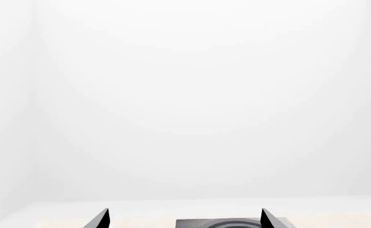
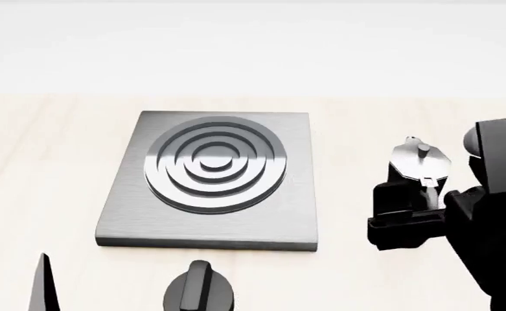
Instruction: Put both moka pots on the stove.
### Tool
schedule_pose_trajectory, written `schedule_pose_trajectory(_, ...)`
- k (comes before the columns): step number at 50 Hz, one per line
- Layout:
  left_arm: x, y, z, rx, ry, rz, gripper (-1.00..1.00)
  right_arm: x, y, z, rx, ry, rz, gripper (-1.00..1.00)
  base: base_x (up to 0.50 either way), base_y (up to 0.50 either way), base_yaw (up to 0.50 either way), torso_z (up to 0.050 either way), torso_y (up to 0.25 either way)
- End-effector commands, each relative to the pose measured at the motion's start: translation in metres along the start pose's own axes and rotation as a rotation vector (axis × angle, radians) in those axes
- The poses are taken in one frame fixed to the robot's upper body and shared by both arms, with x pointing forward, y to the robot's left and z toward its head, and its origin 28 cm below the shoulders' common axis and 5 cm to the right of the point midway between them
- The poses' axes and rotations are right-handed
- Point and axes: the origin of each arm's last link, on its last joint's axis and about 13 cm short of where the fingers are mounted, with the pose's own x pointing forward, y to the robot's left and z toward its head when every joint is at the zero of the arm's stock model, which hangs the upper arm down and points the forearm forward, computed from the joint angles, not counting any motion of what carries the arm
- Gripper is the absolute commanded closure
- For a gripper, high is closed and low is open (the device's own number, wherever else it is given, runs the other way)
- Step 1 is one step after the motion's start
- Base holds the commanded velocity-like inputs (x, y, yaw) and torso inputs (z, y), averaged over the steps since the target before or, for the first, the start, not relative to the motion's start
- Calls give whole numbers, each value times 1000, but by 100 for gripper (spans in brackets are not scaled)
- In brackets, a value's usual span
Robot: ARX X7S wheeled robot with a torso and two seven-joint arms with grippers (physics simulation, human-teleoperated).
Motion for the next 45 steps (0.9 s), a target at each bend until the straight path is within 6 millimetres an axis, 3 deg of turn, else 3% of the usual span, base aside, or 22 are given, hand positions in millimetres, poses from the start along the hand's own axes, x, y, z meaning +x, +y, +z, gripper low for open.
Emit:
schedule_pose_trajectory(1, 0, -1, -1, -1, 2, -4, -100, 13, -11, -4, -6, 87, -12, -100, 0, 0, 0, 0, 0)
schedule_pose_trajectory(45, 0, -1, -2, -1, 5, -8, -100, 58, -20, -32, -12, 172, -55, -100, 0, 0, 0, 0, 0)
